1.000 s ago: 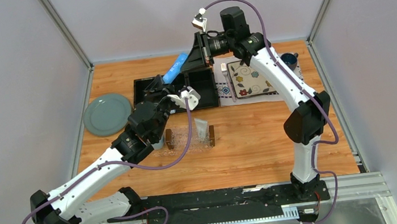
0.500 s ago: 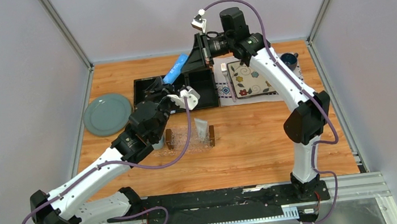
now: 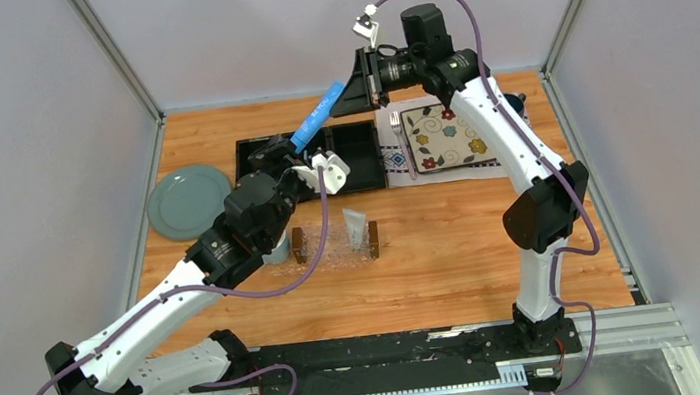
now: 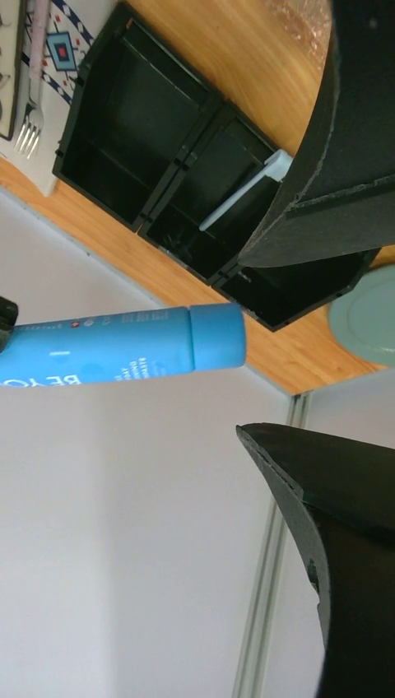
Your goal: Prepare toiletry sets of a toothbrush and toothpaste on the tray
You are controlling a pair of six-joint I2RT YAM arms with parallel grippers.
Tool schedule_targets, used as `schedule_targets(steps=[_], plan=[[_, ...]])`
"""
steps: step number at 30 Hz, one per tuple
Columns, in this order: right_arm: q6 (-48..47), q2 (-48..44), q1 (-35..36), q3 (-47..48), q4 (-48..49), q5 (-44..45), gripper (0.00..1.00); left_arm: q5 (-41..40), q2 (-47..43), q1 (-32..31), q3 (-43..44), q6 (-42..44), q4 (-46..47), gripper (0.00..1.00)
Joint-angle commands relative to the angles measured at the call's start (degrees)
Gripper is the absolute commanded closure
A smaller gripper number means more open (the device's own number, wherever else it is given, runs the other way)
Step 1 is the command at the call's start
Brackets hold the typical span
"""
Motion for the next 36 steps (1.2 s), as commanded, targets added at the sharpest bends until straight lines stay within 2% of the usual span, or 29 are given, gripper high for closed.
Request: schedule_targets(steps=[1,11,17,21,28,36], plan=[[-5.44,-2.72,-1.00,5.75,-3.44,1.98,1.00,2.70,-1.81,1.81,4.22,-6.81,-5.01,0.23],[-17.48,-4.56,-0.92,7.60,-9.87,7.34,1.00,9.99,-3.66,13.40,14.40,-18.85,-15.90,0.22],[-24.96,-10.18,1.18,1.54,-10.31,9.10,1.00,12.81,-3.75,20.34,18.54,-23.95,-19.08,0.22],[-26.64,-13.09,2.51,-1.71,-8.91,8.40,1.00,17.02,-3.13,21.41,18.81,-26.94,-19.87,0.22],[-28.84,-16.08,4.62,-2.95,-8.47,9.10,1.00,34.40,-1.11,21.41,22.15,-31.51,-25.14,0.21],[-32.17,-17.49,5.41,-3.04,-8.90,9.80,1.00,47.07,-1.02,21.41,24.17,-32.22,-29.09,0.19]])
